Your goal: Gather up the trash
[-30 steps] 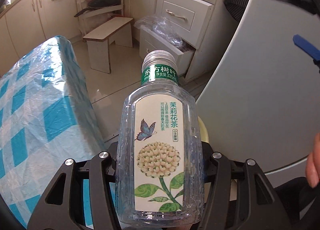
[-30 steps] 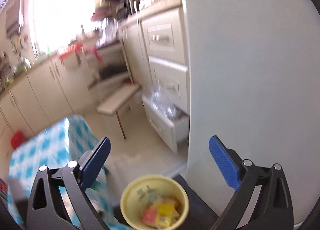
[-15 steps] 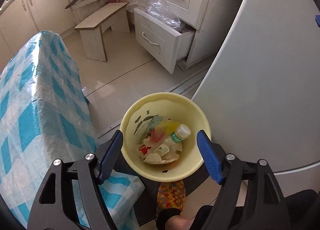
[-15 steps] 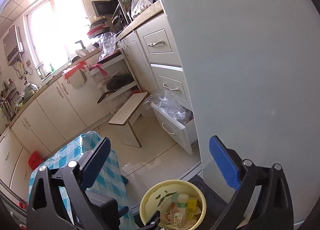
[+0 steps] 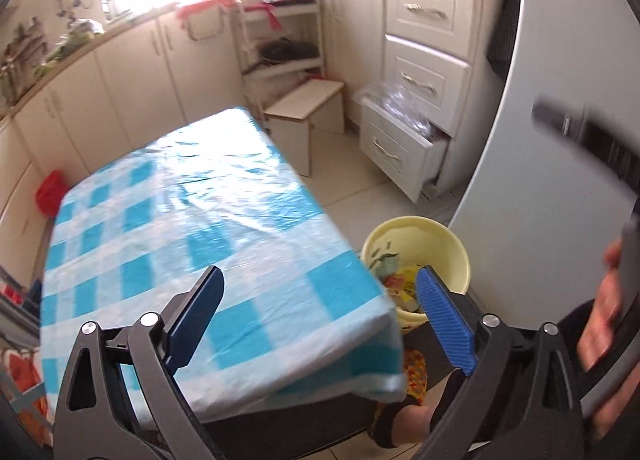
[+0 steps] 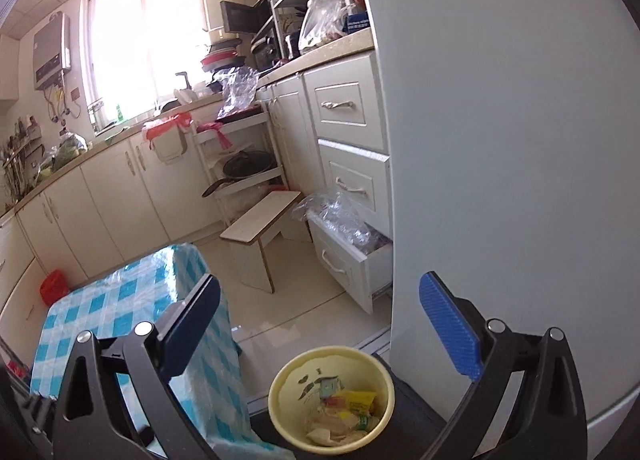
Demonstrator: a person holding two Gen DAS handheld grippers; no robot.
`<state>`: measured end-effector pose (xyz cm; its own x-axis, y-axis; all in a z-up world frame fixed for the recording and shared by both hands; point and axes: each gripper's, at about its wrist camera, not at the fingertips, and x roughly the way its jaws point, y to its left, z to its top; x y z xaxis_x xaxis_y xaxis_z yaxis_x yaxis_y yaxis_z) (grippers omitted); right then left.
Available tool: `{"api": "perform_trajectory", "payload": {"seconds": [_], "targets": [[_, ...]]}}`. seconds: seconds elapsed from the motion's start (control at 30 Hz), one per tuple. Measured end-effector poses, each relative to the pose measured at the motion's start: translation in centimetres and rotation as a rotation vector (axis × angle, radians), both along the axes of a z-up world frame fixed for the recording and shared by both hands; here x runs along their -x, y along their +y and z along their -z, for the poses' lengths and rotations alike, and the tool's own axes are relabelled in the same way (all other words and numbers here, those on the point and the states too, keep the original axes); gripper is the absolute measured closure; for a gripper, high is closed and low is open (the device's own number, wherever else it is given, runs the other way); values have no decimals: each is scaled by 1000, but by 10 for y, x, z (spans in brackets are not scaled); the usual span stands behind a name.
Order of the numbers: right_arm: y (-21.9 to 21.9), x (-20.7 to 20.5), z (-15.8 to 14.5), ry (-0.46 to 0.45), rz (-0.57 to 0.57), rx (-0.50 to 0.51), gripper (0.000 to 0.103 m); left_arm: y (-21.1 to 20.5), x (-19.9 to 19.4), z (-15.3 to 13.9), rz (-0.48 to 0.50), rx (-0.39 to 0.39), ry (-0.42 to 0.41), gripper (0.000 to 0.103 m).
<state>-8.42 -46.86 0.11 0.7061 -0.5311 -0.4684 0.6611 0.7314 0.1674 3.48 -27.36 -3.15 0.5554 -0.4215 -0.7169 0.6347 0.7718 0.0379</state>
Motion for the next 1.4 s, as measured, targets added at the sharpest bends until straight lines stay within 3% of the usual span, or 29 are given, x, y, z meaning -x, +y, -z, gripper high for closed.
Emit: {"api": "perform_trajectory", "payload": {"seconds": [0.17,0.23,0.47,0.8,1.4], "targets": [[71,13,13,54,-76,75,7,65,18,-29,-74,33,-56,8],[89,22,6,40,-75,123,7,89,26,-38,-100,42,-70,8],[136,56,-34,29,-103,135,7,147,52,-66,-159,102,-125,8],[190,88,-35,39,-139,99,7,172,80,-75,-189,134,-153,8],[203,94,-31,36,-132,110,7,177,92,-75,-190,143,-156,8]]}}
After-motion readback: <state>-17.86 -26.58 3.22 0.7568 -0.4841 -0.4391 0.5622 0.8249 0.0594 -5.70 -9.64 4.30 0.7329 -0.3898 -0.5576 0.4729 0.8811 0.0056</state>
